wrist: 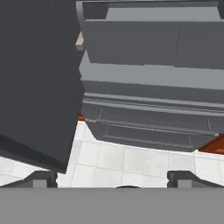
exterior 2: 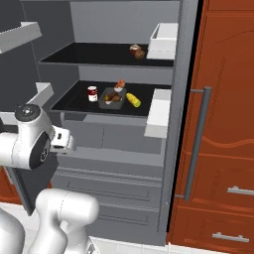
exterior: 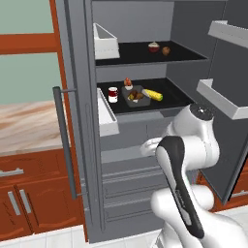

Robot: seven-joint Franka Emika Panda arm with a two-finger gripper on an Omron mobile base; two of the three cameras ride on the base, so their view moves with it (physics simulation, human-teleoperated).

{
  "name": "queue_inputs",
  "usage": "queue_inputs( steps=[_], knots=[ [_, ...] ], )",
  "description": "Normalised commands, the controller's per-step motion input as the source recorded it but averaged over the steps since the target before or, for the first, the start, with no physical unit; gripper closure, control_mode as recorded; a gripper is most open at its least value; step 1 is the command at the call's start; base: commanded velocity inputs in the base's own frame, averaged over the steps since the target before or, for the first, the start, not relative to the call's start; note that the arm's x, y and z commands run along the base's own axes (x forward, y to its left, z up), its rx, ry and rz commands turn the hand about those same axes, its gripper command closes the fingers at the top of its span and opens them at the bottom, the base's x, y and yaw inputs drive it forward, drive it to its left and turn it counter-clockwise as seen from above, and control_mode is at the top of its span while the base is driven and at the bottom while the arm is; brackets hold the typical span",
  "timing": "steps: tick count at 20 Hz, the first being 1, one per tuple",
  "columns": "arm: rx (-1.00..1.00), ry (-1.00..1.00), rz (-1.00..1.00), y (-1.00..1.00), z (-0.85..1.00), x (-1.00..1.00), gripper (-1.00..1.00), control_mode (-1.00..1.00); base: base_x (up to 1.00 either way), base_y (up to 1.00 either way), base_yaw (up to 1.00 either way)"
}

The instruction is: Place the tupperware on the second highest shelf of the fridge. Make space for the tupperware among the existing items by rearranging them on the shelves if needed. Close the fridge door when finished.

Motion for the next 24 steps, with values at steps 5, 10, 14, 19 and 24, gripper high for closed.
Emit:
queue_inputs(
  steps=[5, 10, 14, 19, 24],
  knots=[
    [-0.23, -0.10, 0.22, 0.91, -0.01, -0.22, -1.00, -1.00, 0.00, 0.00, 0.00],
    [-0.25, -0.01, 0.19, 0.95, 0.00, -0.23, -1.00, -1.00, 0.00, 0.00, 0.00],
    [-0.27, -0.02, 0.16, 1.00, 0.00, -0.16, -1.00, -1.00, 0.00, 0.00, 0.00],
    [-0.33, -0.05, 0.09, 1.00, -0.01, 0.00, -1.00, -1.00, 0.00, 0.00, 0.00],
    [-0.33, -0.12, 0.06, 1.00, -0.26, 0.00, -1.00, -1.00, 0.00, 0.00, 0.00]
  ],
)
